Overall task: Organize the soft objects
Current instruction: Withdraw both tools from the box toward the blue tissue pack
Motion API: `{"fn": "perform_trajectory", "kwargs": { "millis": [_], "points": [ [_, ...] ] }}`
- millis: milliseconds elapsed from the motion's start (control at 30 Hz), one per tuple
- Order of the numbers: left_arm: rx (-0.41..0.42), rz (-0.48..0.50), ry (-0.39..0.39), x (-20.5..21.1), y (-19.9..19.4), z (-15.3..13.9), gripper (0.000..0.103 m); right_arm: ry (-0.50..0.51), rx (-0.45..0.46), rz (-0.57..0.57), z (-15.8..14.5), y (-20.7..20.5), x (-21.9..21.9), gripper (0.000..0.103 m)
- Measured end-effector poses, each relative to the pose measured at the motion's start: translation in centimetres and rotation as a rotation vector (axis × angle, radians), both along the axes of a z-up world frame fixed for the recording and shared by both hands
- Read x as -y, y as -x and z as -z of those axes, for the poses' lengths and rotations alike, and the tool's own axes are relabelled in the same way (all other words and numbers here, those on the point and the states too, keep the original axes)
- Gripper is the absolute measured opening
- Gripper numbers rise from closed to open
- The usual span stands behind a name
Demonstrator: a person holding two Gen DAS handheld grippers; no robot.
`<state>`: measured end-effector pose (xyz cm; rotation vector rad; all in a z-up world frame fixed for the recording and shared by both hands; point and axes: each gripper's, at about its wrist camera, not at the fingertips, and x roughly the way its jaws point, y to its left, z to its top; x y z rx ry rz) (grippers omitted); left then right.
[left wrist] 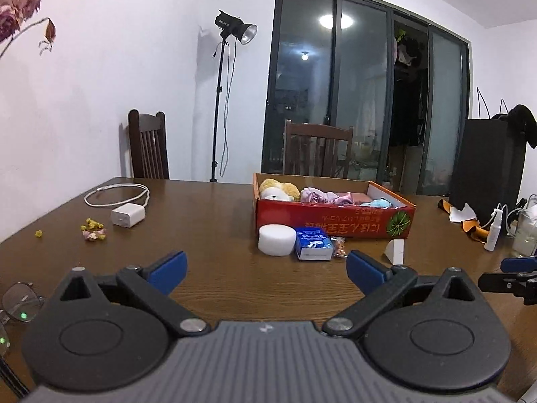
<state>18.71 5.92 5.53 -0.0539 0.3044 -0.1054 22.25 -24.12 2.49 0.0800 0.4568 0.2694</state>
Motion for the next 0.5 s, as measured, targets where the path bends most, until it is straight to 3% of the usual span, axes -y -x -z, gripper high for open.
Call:
{"fn": "perform_trajectory", "kwargs": {
  "millis": [267, 500],
  "points": [
    [-0.058, -0.005, -0.013, 0.2, -4.2, 1.8, 0.103, 0.032, -0.049, -0.050, 0.2, -4.9, -3.2, 0.094],
    [-0.103, -0.057, -0.021, -0.9, -9.6, 2.3, 0.103, 0.055, -0.063, -0.127, 0.3, -13.8, -8.6, 0.090]
  ]
}}
